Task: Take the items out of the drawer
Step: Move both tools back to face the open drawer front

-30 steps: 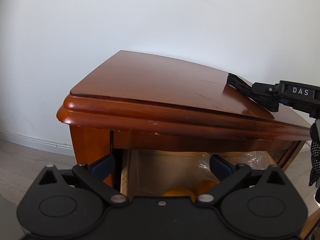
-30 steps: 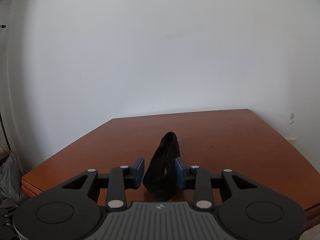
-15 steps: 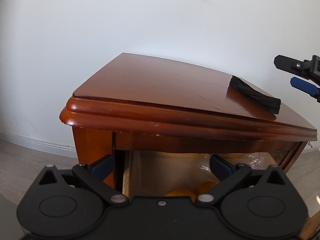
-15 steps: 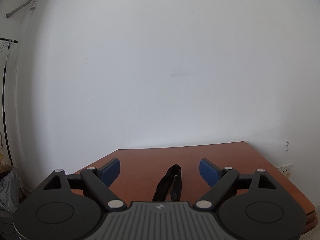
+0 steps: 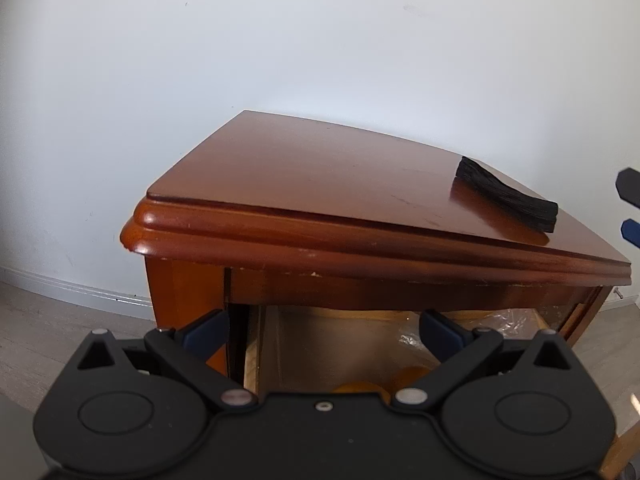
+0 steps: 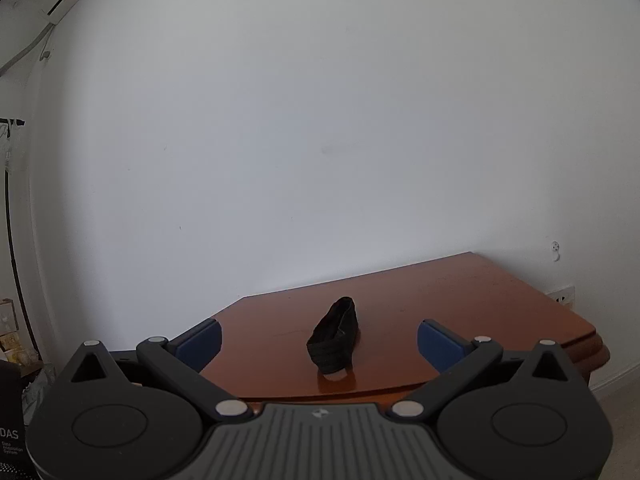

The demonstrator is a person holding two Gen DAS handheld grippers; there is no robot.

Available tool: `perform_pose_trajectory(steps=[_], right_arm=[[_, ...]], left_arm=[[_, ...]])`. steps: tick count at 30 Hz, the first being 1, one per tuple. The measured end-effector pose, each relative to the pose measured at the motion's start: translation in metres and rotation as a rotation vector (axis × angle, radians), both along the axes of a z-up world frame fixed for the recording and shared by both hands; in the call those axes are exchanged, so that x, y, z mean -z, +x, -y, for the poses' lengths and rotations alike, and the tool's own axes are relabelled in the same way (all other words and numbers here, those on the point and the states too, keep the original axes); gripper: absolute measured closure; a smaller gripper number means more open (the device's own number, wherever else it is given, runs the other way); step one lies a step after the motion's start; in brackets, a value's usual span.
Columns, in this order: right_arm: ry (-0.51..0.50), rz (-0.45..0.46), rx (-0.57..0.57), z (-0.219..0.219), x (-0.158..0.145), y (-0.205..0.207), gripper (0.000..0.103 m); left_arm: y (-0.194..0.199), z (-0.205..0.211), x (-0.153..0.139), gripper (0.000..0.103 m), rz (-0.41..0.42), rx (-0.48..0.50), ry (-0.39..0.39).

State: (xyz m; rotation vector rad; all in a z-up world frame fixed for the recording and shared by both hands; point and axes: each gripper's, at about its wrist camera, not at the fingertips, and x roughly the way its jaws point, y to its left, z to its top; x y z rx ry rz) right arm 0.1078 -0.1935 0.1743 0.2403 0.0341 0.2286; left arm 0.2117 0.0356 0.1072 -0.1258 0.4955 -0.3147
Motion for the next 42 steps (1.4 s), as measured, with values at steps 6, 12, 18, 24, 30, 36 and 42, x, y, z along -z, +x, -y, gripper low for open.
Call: perform_pose_trajectory(steps=[6,12,18,24,30,36,42], right_arm=[[0.021,0.000,0.035,0.003,0.024,-0.031,0.000],[-0.011,0.003,0.094,0.007,0.050,-0.065,0.000],[-0.031,0.030,0.136,0.014,0.078,-0.109,0.000],[-0.034,0.027,0.154,0.016,0.101,-0.138,0.000],[-0.096,-0.016,0.186,0.010,0.123,-0.143,0.000],[-0.100,-0.080,0.197,0.008,0.137,-0.139,0.000],[-0.104,-0.093,0.203,0.005,0.143,-0.132,0.000]], left_arm=[[-0.017,-0.003,-0.006,0.000,0.104,0.022,-0.013],[-0.055,-0.014,-0.010,0.000,0.140,-0.002,-0.043],[-0.113,-0.032,-0.009,0.000,0.236,-0.113,-0.017],[-0.156,-0.043,0.011,0.000,0.207,-0.167,-0.047],[-0.165,-0.041,0.031,0.000,0.179,-0.166,-0.045],[-0.171,-0.039,0.045,0.000,0.167,-0.175,-0.032],[-0.180,-0.041,0.046,0.000,0.197,-0.175,-0.024]])
